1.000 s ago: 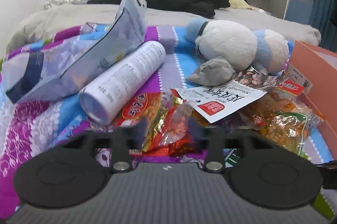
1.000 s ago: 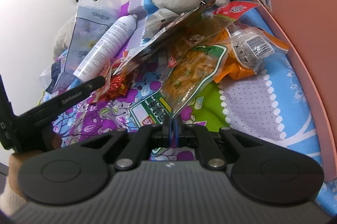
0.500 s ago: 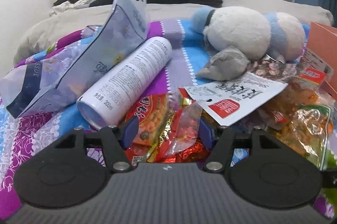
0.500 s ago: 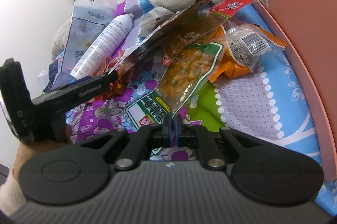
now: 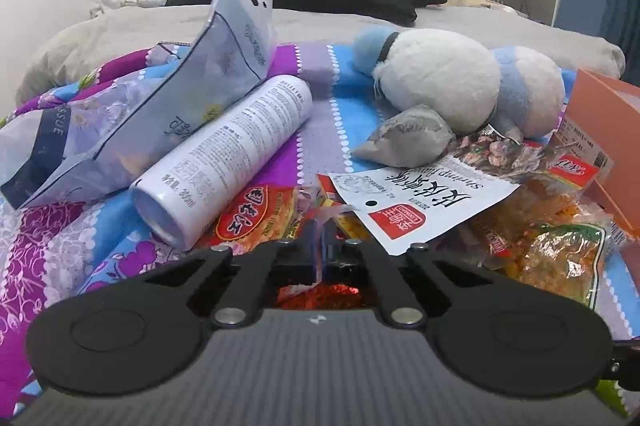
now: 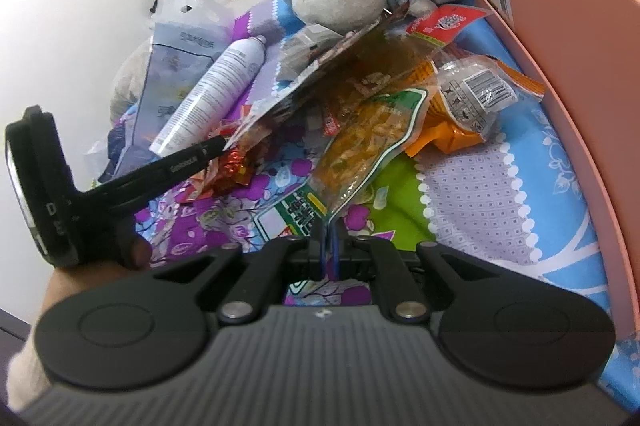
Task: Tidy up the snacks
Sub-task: 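Lift the green-labelled packet with the right tool while the left lifts the red packet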
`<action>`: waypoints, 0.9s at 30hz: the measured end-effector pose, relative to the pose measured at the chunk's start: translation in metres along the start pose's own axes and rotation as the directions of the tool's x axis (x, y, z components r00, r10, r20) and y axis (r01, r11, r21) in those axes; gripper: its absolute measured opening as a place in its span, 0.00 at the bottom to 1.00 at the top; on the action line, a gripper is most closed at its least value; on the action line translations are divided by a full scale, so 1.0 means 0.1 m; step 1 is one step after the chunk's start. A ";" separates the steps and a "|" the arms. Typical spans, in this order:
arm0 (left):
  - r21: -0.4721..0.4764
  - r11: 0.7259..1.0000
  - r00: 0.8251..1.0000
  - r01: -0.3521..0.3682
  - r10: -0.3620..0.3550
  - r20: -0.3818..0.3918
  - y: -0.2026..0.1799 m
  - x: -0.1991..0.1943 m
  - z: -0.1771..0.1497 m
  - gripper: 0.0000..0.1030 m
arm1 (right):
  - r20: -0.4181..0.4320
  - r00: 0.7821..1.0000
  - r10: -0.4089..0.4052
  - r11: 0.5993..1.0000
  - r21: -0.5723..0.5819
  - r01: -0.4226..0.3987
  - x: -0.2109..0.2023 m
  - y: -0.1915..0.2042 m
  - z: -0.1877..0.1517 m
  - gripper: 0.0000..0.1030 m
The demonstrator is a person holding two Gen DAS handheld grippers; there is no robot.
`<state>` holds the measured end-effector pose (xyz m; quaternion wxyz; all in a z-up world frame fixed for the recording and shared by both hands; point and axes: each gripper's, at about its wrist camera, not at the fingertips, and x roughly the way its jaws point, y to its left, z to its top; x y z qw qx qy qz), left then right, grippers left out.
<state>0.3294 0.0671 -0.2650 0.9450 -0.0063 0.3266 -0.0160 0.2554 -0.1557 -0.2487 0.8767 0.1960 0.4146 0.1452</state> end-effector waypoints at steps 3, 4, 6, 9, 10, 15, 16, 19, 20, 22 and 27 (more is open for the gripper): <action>-0.023 1.000 1.000 0.009 -0.009 0.009 0.04 -0.14 0.00 0.01 | 0.003 1.000 0.004 1.000 -0.001 -0.004 -0.07 0.01 -0.01 0.06; -0.028 1.000 1.000 0.011 -0.011 0.011 0.05 -0.19 0.00 0.01 | 0.005 1.000 0.004 1.000 -0.003 -0.004 -0.10 0.01 -0.01 0.06; -0.039 0.999 1.000 0.022 -0.022 0.001 0.05 -0.29 -0.01 0.01 | 0.005 1.000 0.005 1.000 -0.001 -0.005 -0.15 0.01 -0.03 0.06; -0.047 0.998 1.000 0.031 -0.031 0.000 0.04 -0.48 -0.03 0.01 | 0.001 1.000 0.009 1.000 0.009 -0.009 -0.26 0.02 -0.05 0.06; -0.050 0.998 0.999 0.034 -0.034 -0.001 0.03 -0.53 -0.04 0.01 | 0.002 1.000 0.009 1.000 0.009 -0.009 -0.30 0.02 -0.07 0.06; -0.088 0.994 0.998 0.059 -0.062 -0.025 -0.02 -0.84 -0.17 0.01 | -0.021 1.000 0.012 0.999 0.031 -0.011 -0.50 0.01 -0.15 0.06; -0.086 0.994 0.997 0.063 -0.066 -0.030 -0.04 -0.92 -0.20 0.01 | -0.023 1.000 0.014 0.999 0.029 -0.013 -0.54 0.02 -0.16 0.06; -0.092 0.993 0.996 0.073 -0.077 -0.038 -0.12 -1.15 -0.30 0.01 | -0.021 1.000 0.009 1.000 0.011 -0.009 -0.70 0.05 -0.23 0.06; -0.100 0.992 0.995 0.082 -0.087 -0.044 -0.14 -1.22 -0.34 0.01 | -0.023 1.000 0.007 1.000 0.007 -0.007 -0.75 0.06 -0.25 0.06; -0.101 0.991 0.994 0.088 -0.094 -0.056 -0.20 -1.36 -0.42 0.01 | -0.032 0.999 0.003 1.000 -0.001 -0.003 -0.84 0.08 -0.30 0.06; -0.119 0.987 0.989 0.108 -0.119 -0.092 -0.32 -1.70 -0.68 0.01 | -0.064 0.998 -0.017 1.000 -0.002 0.017 -1.04 0.06 -0.48 0.06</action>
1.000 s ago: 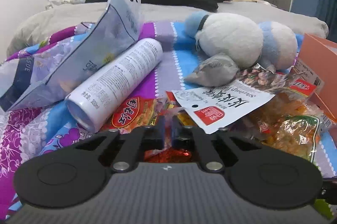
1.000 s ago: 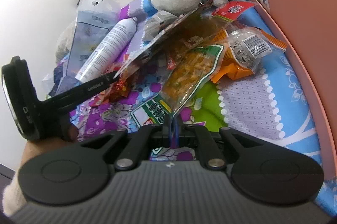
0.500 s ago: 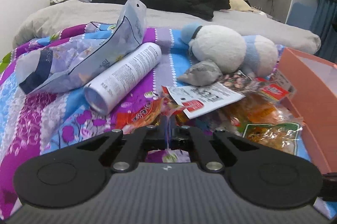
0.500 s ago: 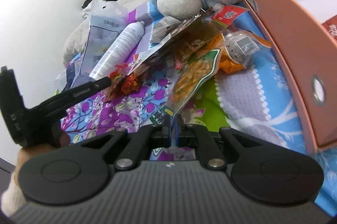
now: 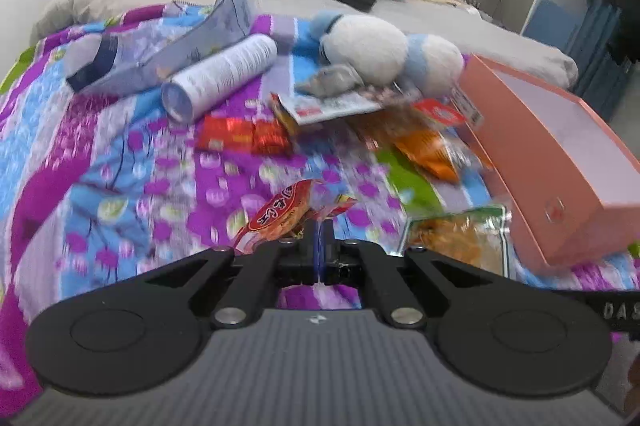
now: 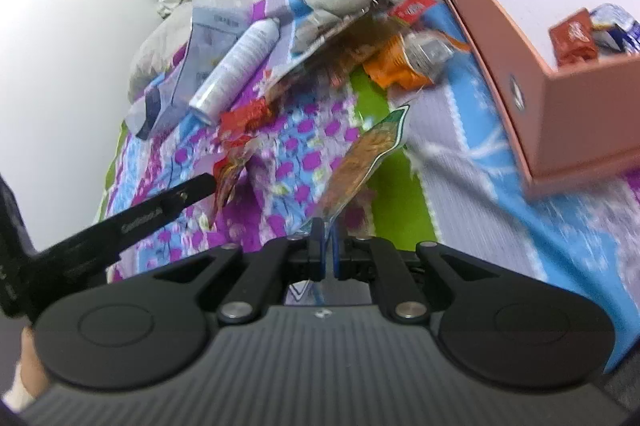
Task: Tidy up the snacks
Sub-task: 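Lift the green-labelled packet with the right tool while the left lifts the red packet, then carry both held packets over the pink box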
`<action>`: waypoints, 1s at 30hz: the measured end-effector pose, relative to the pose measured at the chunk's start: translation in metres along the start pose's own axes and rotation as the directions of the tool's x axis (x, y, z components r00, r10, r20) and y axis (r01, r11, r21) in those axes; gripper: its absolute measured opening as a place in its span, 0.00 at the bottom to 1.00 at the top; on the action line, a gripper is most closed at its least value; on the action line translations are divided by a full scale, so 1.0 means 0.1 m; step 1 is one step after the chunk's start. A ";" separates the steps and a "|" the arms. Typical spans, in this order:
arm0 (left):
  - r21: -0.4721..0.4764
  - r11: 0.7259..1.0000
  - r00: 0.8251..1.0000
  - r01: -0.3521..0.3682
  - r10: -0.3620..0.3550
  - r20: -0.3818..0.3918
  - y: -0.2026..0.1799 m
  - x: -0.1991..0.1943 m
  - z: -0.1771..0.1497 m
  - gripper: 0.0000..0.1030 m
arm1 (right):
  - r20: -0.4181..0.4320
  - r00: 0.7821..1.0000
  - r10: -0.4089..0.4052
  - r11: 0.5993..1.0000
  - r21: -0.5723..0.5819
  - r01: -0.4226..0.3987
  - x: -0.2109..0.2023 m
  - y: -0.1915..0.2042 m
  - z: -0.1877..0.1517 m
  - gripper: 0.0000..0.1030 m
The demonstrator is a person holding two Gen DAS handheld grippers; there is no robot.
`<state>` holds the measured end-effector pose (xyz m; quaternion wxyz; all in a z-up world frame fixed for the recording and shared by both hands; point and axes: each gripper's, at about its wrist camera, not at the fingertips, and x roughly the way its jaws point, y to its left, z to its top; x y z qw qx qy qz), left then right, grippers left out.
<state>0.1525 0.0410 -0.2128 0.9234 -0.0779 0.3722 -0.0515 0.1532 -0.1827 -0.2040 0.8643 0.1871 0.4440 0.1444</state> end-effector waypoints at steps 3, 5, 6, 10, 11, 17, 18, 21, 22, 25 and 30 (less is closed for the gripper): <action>-0.025 0.999 0.999 0.021 -0.022 -0.035 -0.02 -0.14 -0.17 0.01 | -0.019 1.000 -0.013 1.000 0.001 0.013 -0.12 -0.03 -0.12 0.06; -0.014 1.000 0.998 0.028 -0.029 -0.058 -0.05 -0.22 -0.28 0.01 | -0.029 0.999 -0.020 1.000 -0.001 0.020 -0.19 -0.05 -0.18 0.06; -0.007 0.999 0.997 0.031 -0.032 -0.073 -0.08 -0.26 -0.34 0.01 | -0.032 0.999 -0.025 1.000 0.000 0.025 -0.24 -0.06 -0.21 0.06; -0.015 0.998 0.991 0.068 -0.070 -0.111 -0.12 -0.38 -0.51 0.01 | -0.048 0.998 -0.045 0.999 0.016 0.046 -0.37 -0.13 -0.35 0.06; -0.012 0.997 0.990 0.074 -0.075 -0.120 -0.14 -0.41 -0.56 0.02 | -0.050 0.997 -0.053 0.998 0.018 0.054 -0.40 -0.15 -0.38 0.06; -0.030 0.998 0.981 0.063 -0.068 -0.182 -0.14 -0.39 -0.67 0.10 | -0.070 0.995 -0.071 0.995 0.065 0.076 -0.42 -0.31 -0.50 0.10; -0.046 0.997 0.979 0.066 -0.074 -0.190 -0.13 -0.39 -0.66 0.20 | -0.072 0.995 -0.067 0.994 0.079 0.072 -0.41 -0.33 -0.50 0.11; -0.103 0.991 0.978 0.081 -0.099 -0.182 -0.08 -0.41 -0.62 0.66 | -0.087 0.993 -0.080 0.992 0.091 0.088 -0.38 -0.36 -0.48 0.38; -0.120 0.989 0.979 0.086 -0.106 -0.174 -0.06 -0.43 -0.60 0.70 | -0.084 0.993 -0.082 0.992 0.088 0.090 -0.38 -0.36 -0.47 0.48; -0.163 0.984 0.978 0.078 -0.107 -0.179 -0.01 -0.39 -0.56 0.83 | -0.035 0.994 -0.102 0.992 0.070 0.104 -0.41 -0.35 -0.46 0.73; -0.178 0.984 0.983 0.019 -0.051 -0.175 0.05 -0.24 -0.51 0.86 | 0.006 0.990 -0.138 0.990 -0.018 0.138 -0.34 -0.30 -0.42 0.73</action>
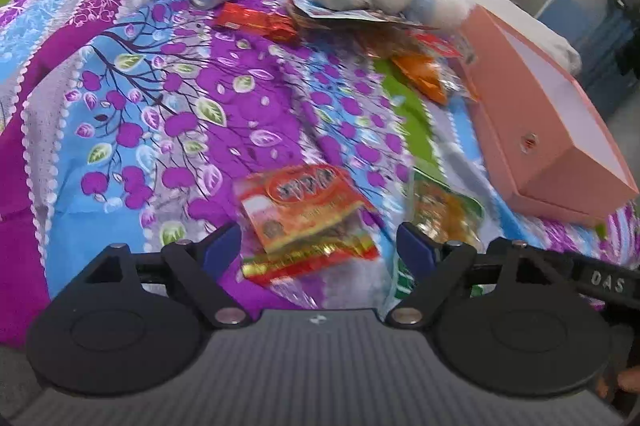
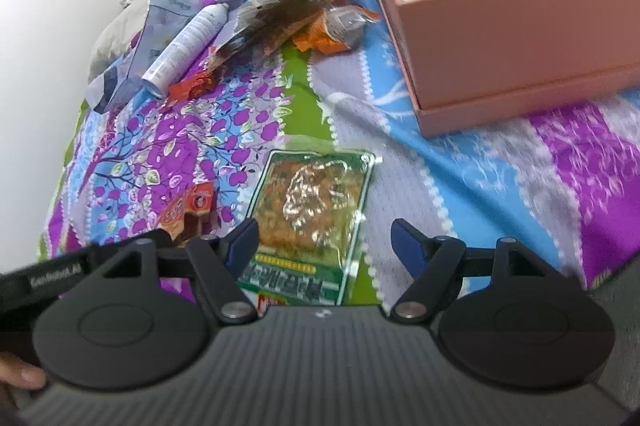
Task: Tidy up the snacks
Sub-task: 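Carry both held packets over the pink box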
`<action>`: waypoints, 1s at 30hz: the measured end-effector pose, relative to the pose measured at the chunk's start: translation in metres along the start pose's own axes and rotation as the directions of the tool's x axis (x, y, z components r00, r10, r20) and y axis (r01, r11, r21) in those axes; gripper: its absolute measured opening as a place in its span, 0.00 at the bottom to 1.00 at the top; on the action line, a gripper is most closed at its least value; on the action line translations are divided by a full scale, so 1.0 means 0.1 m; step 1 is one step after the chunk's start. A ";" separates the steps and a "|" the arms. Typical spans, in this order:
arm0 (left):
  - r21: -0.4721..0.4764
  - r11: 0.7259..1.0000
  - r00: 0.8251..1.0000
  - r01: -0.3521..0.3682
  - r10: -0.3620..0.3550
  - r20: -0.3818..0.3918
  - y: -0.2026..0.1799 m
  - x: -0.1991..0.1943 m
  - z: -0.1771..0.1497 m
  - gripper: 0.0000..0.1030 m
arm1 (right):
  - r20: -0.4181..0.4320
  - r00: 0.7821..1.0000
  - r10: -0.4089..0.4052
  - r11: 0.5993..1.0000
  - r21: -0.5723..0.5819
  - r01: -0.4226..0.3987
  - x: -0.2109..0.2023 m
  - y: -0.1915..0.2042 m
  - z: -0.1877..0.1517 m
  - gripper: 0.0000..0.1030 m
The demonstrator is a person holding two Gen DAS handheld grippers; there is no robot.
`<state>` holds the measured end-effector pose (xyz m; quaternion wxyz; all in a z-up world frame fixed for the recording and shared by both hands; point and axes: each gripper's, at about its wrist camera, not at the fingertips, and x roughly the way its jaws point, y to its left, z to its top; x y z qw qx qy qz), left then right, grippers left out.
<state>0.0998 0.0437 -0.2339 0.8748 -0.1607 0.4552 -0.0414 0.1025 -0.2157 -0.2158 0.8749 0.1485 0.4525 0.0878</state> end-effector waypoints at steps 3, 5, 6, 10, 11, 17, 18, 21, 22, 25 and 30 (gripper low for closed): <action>-0.037 0.999 1.000 -0.007 0.007 -0.004 0.06 0.13 0.06 0.86 | 0.001 1.000 0.015 0.999 -0.043 -0.015 0.12 0.05 0.02 0.82; -0.059 0.998 1.000 -0.004 0.003 -0.014 0.08 0.21 0.10 0.86 | 0.004 1.000 0.011 0.997 -0.077 -0.011 0.20 0.10 0.03 0.82; -0.059 0.998 1.000 -0.008 0.007 -0.018 0.08 0.25 0.12 0.86 | 0.004 1.000 0.004 0.995 -0.099 -0.004 0.24 0.13 0.02 0.82; -0.050 0.999 0.999 -0.011 0.009 -0.037 0.05 0.39 0.13 0.90 | 0.003 1.000 -0.005 0.982 -0.188 0.005 0.40 0.23 0.00 0.83; -0.044 0.999 0.999 -0.015 0.013 -0.038 0.05 0.42 0.11 0.91 | 0.006 1.000 -0.005 0.978 -0.207 0.006 0.43 0.25 -0.01 0.83; 0.034 0.998 0.998 -0.050 0.051 -0.037 -0.06 0.52 0.06 0.94 | 0.039 0.999 -0.037 0.937 -0.347 0.048 0.56 0.36 -0.11 0.85; 0.046 0.997 0.998 -0.057 0.059 -0.037 -0.07 0.53 0.05 0.94 | 0.043 0.998 -0.038 0.929 -0.367 0.051 0.57 0.37 -0.12 0.85; 0.069 0.994 0.996 -0.084 0.087 -0.032 -0.11 0.56 0.04 0.90 | 0.051 0.998 -0.048 0.903 -0.425 0.065 0.62 0.43 -0.15 0.85; 0.073 0.993 0.995 -0.094 0.097 -0.029 -0.11 0.56 0.04 0.88 | 0.051 0.997 -0.052 0.899 -0.431 0.069 0.63 0.45 -0.16 0.85; 0.077 0.990 0.993 -0.115 0.116 -0.020 -0.11 0.55 0.05 0.80 | 0.051 0.997 -0.062 0.891 -0.448 0.078 0.65 0.49 -0.16 0.82; 0.081 0.989 0.992 -0.124 0.125 -0.009 -0.06 0.51 0.06 0.62 | 0.059 0.997 -0.049 0.878 -0.473 0.071 0.63 0.54 -0.21 0.66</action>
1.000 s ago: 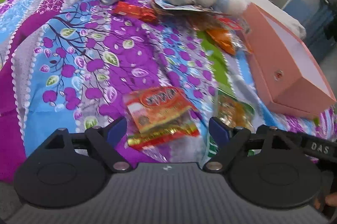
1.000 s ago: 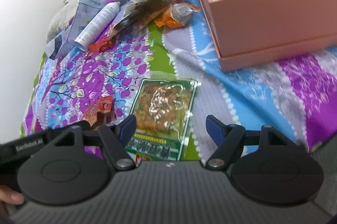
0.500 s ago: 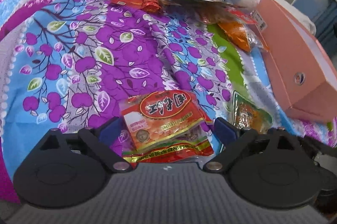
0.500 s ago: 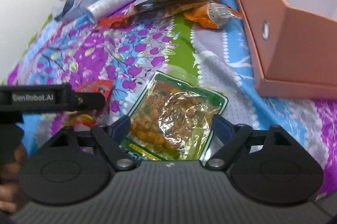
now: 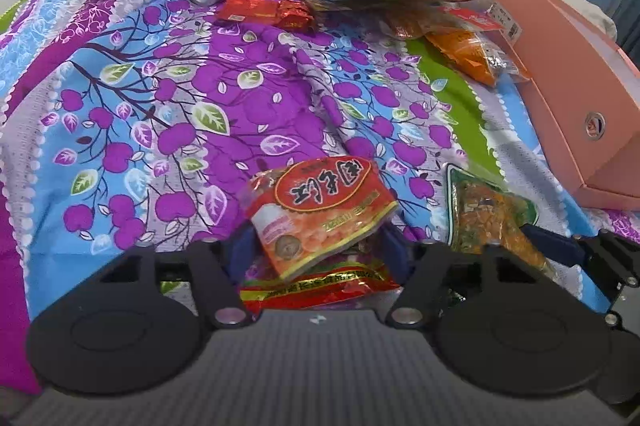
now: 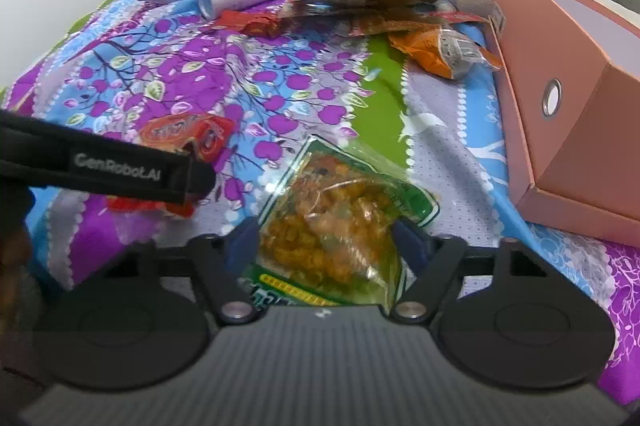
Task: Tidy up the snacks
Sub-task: 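Carry both held packets over the pink box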
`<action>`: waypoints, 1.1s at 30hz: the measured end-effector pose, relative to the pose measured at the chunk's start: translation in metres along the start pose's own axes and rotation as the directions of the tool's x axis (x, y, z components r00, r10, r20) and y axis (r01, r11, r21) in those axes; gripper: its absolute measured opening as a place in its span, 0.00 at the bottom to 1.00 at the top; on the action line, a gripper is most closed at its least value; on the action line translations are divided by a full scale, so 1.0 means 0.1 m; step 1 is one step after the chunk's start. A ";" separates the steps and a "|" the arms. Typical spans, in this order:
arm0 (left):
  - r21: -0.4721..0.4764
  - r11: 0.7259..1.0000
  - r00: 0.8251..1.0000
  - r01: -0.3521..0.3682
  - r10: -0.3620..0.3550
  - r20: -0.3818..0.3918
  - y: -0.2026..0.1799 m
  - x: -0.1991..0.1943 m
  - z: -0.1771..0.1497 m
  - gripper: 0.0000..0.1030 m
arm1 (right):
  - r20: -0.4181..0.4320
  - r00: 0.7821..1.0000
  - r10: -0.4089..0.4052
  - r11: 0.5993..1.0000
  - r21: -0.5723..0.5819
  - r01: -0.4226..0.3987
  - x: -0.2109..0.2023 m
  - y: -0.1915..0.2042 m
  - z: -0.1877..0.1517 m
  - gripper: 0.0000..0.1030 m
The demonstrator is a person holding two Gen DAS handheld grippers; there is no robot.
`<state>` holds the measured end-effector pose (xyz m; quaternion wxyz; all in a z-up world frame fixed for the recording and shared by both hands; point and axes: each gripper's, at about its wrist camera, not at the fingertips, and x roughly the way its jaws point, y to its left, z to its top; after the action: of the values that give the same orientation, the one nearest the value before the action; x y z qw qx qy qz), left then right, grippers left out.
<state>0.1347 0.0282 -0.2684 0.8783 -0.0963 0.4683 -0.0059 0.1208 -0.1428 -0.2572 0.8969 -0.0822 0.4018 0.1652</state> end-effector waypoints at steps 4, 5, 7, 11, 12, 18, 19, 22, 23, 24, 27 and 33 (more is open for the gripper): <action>-0.025 1.000 1.000 0.018 -0.018 0.007 0.07 -0.04 0.01 0.55 | 0.009 1.000 0.007 1.000 0.008 -0.007 -0.06 0.02 0.02 0.55; -0.031 0.999 1.000 0.025 -0.025 0.009 0.08 -0.05 0.01 0.54 | 0.011 1.000 0.008 1.000 0.013 -0.008 -0.07 0.01 0.02 0.54; -0.042 0.999 0.999 0.035 -0.035 0.011 0.11 -0.08 0.01 0.53 | 0.014 1.000 0.015 0.999 0.032 -0.016 -0.10 -0.01 0.03 0.53; -0.054 0.997 0.999 0.052 -0.051 0.015 0.12 -0.15 0.03 0.53 | 0.020 1.000 0.022 0.998 0.063 -0.023 -0.18 -0.07 0.06 0.52; -0.053 0.997 0.998 0.053 -0.052 0.018 0.12 -0.18 0.04 0.53 | 0.025 0.999 0.022 0.997 0.069 -0.024 -0.21 -0.08 0.07 0.52; -0.051 0.996 0.996 0.074 -0.071 0.044 0.08 -0.39 0.12 0.52 | 0.050 0.999 0.010 0.996 0.091 -0.014 -0.37 -0.13 0.15 0.52; -0.050 0.996 0.996 0.080 -0.077 0.053 0.07 -0.43 0.15 0.52 | 0.053 0.999 0.011 0.995 0.097 -0.016 -0.40 -0.14 0.17 0.52; -0.046 0.995 0.993 0.093 -0.090 0.073 0.04 -0.54 0.25 0.52 | 0.063 0.998 0.010 0.994 0.104 -0.016 -0.48 -0.16 0.23 0.52; -0.043 0.994 0.992 0.099 -0.095 0.083 0.03 -0.59 0.28 0.52 | 0.067 0.998 0.008 0.994 0.105 -0.015 -0.50 -0.17 0.24 0.52; -0.041 0.994 0.991 0.103 -0.099 0.092 0.02 -0.64 0.32 0.51 | 0.074 0.997 0.006 0.994 0.108 -0.014 -0.53 -0.18 0.27 0.52; -0.032 0.993 0.987 0.116 -0.111 0.119 -0.02 -0.80 0.41 0.51 | 0.093 0.996 -0.001 0.993 0.120 -0.010 -0.64 -0.21 0.34 0.52; -0.001 0.991 0.978 0.133 -0.131 0.165 -0.13 -1.11 0.57 0.51 | 0.144 0.990 -0.009 0.990 0.139 -0.011 -0.91 -0.27 0.51 0.52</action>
<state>0.1204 0.0358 -0.1444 0.9110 -0.1325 0.3868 -0.0535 0.1091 -0.1745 -0.1550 0.9270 -0.0070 0.3467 0.1426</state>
